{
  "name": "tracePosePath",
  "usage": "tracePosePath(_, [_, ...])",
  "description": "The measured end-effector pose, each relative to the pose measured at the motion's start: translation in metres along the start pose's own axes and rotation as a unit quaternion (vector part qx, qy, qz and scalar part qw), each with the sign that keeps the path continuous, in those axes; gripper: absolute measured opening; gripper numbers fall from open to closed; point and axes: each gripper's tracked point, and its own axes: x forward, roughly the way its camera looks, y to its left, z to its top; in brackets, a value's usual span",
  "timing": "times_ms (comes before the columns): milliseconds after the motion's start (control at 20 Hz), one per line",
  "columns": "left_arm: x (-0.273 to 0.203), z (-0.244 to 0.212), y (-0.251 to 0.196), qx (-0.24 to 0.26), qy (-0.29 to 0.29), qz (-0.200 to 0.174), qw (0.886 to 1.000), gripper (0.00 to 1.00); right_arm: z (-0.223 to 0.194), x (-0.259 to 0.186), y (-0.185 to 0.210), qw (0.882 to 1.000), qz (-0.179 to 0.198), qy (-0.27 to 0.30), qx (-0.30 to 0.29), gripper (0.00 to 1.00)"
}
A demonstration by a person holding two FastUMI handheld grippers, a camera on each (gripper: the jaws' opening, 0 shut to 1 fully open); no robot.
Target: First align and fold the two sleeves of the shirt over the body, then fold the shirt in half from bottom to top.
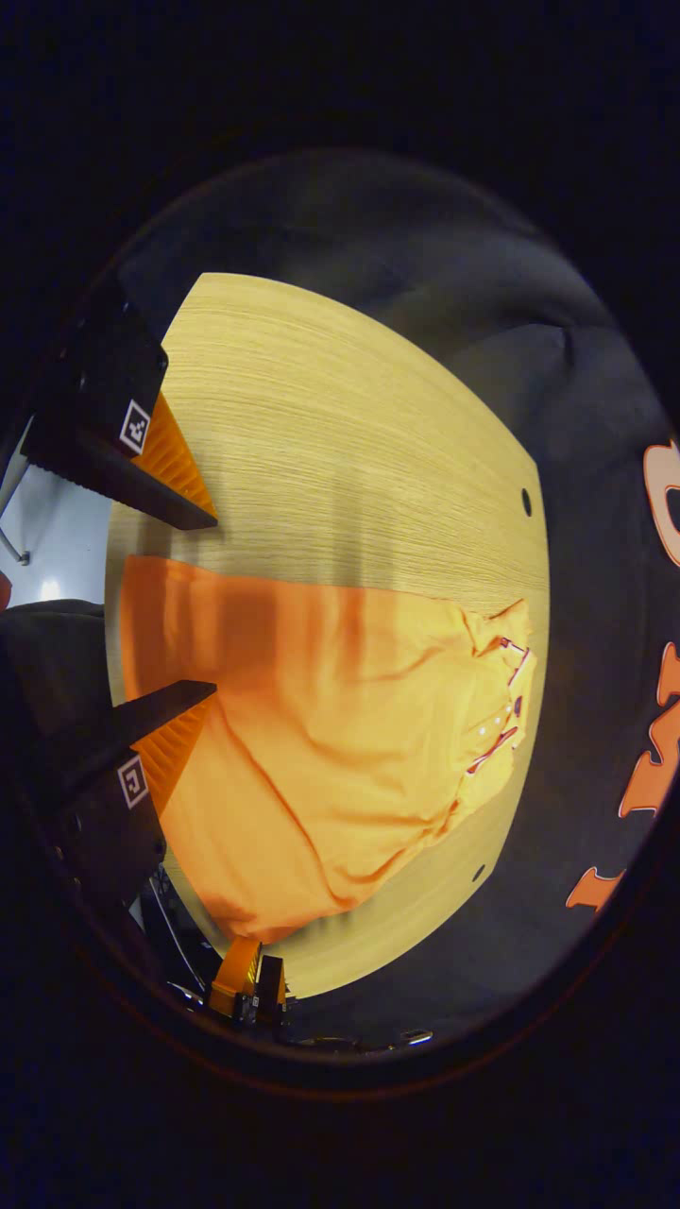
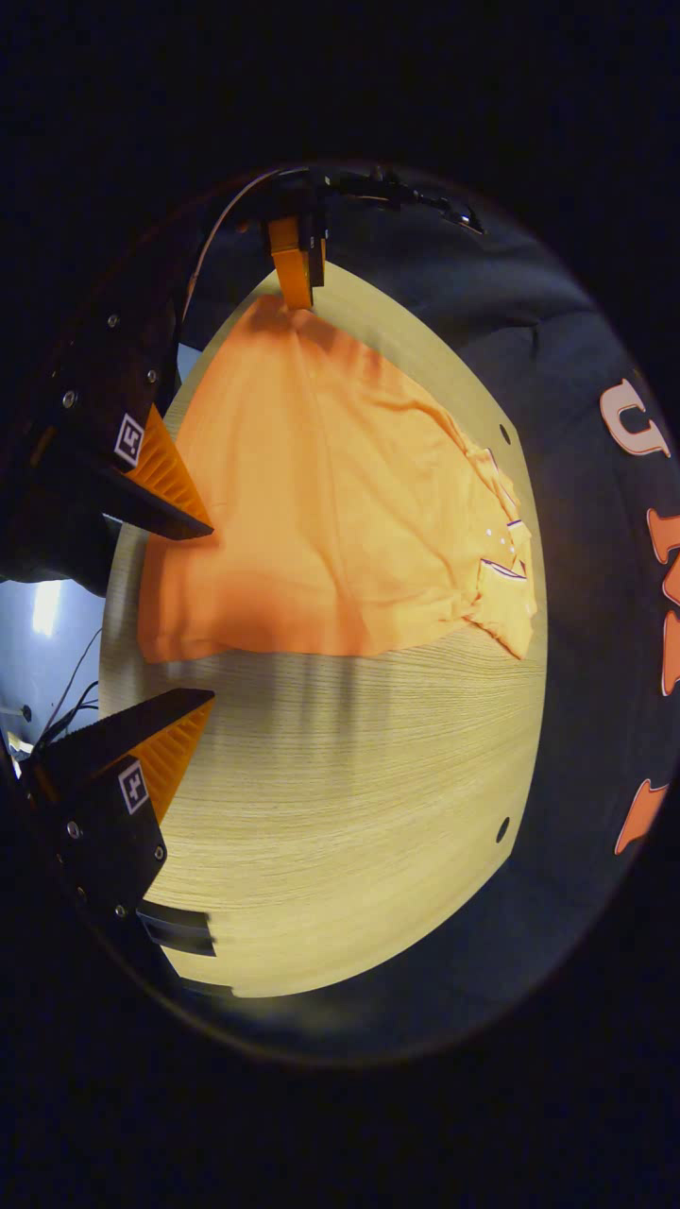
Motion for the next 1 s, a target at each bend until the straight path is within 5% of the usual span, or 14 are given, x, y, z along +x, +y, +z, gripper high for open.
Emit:
tracePosePath(400, [0.022, -0.014, -0.001, 0.008, 0.062, -0.003, 0.998, 1.00, -0.014, 0.011, -0.002, 0.999, -0.018, 0.043, -0.022, 0.91])
tracePosePath(450, [0.020, -0.016, -0.001, 0.011, 0.069, -0.003, 0.998, 0.99, -0.017, 0.011, -0.001, 0.998, -0.022, 0.046, -0.022, 0.76])
tracePosePath(500, [0.023, -0.015, -0.001, 0.009, 0.071, -0.003, 0.997, 1.00, -0.017, 0.012, -0.003, 0.998, -0.029, 0.047, -0.013, 0.75])
tracePosePath(600, [0.024, -0.014, -0.004, 0.010, 0.074, -0.007, 0.997, 0.98, -0.012, 0.012, 0.002, 0.999, -0.021, 0.042, 0.016, 0.43])
tracePosePath(650, [0.022, -0.013, -0.010, 0.011, 0.071, -0.017, 0.997, 0.90, -0.013, 0.013, 0.007, 0.999, -0.003, 0.044, 0.032, 0.33])
tracePosePath(800, [0.020, -0.010, -0.020, 0.014, 0.071, -0.037, 0.997, 0.08, -0.014, 0.014, 0.031, 0.995, 0.058, 0.045, 0.064, 0.12])
tracePosePath(950, [0.019, 0.006, -0.029, 0.009, 0.044, -0.065, 0.997, 0.08, 0.005, 0.007, 0.045, 0.993, 0.092, 0.029, 0.075, 0.08])
tracePosePath(1000, [0.019, 0.013, -0.032, 0.012, 0.042, -0.073, 0.996, 0.01, 0.016, 0.004, 0.051, 0.991, 0.105, 0.017, 0.086, 0.08])
